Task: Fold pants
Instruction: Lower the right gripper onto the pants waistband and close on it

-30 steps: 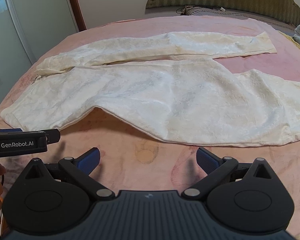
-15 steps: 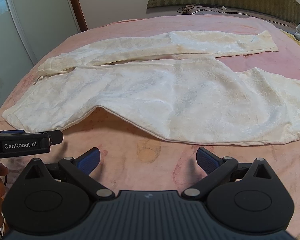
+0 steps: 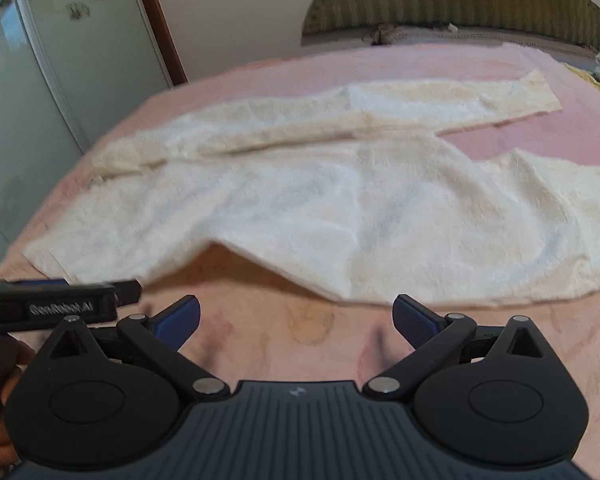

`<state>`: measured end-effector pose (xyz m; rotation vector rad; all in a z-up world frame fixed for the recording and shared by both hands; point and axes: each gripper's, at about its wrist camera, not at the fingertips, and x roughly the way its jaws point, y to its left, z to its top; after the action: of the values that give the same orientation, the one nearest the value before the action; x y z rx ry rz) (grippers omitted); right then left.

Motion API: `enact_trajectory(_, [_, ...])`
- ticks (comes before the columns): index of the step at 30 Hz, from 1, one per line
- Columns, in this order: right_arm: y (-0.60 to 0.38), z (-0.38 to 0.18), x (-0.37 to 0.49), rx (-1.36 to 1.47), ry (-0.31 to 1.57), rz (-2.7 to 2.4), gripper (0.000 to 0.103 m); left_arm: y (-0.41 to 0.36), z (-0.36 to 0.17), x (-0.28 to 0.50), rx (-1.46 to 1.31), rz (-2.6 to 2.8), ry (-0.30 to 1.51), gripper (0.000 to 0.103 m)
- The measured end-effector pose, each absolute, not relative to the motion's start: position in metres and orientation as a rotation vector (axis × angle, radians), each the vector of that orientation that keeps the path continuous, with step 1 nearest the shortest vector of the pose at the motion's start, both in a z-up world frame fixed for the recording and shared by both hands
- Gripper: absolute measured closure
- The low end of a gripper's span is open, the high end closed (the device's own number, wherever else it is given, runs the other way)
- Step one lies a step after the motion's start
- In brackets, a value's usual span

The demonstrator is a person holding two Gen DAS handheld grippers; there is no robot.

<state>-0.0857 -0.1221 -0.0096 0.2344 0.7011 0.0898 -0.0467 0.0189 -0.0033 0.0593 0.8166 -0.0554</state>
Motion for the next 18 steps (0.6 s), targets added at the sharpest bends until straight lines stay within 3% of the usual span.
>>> enact_trajectory(7, [-0.117, 0.035, -0.039, 0.018, 0.492, 0.316, 0.0, 0.031, 0.022, -0.021, 0.13, 0.039, 0.704, 0.006])
enact_trajectory(18, [-0.102, 0.039, 0.178, -0.051, 0.611, 0.546, 0.0, 0.07, 0.02, 0.051, 0.135, 0.133, 0.714, 0.006])
